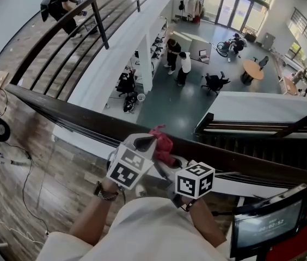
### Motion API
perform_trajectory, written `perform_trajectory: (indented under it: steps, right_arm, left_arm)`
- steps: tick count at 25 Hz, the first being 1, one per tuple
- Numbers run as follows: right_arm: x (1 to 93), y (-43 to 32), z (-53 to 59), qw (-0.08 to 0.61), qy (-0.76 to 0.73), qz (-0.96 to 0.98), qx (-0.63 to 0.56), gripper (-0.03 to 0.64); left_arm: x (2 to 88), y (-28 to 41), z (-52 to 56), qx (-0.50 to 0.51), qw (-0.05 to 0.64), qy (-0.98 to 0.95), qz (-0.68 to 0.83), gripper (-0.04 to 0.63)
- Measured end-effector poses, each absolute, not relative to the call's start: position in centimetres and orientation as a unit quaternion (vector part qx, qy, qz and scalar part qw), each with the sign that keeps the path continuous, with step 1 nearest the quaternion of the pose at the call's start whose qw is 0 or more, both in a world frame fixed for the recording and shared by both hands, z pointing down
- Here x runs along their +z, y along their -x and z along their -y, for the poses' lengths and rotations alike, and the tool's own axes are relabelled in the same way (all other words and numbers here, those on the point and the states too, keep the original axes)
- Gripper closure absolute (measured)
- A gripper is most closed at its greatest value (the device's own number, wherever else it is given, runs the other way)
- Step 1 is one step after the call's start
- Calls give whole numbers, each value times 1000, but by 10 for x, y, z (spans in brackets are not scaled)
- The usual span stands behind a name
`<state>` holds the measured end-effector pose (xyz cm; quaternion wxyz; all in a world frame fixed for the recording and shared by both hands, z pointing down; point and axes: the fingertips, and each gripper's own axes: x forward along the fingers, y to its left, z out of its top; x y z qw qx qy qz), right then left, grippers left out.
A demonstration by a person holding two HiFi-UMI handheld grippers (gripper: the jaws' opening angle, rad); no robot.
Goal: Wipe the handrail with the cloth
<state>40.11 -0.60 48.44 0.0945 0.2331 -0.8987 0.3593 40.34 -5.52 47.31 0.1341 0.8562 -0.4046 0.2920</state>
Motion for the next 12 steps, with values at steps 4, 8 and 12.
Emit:
perform_trajectory:
  steps: [4,8,12]
  right_arm:
    - [487,-407,6,93,-234,899,359,554]
    - [486,-420,6,91,-233,899,361,554]
    - [486,-424,6,90,-233,899,361,554]
  left_arm:
    - [476,-410,55,294,132,-858,400,594]
    - [475,-423,55,298,131,-859,395,594]
    - [475,-427,55,299,130,-859,395,594]
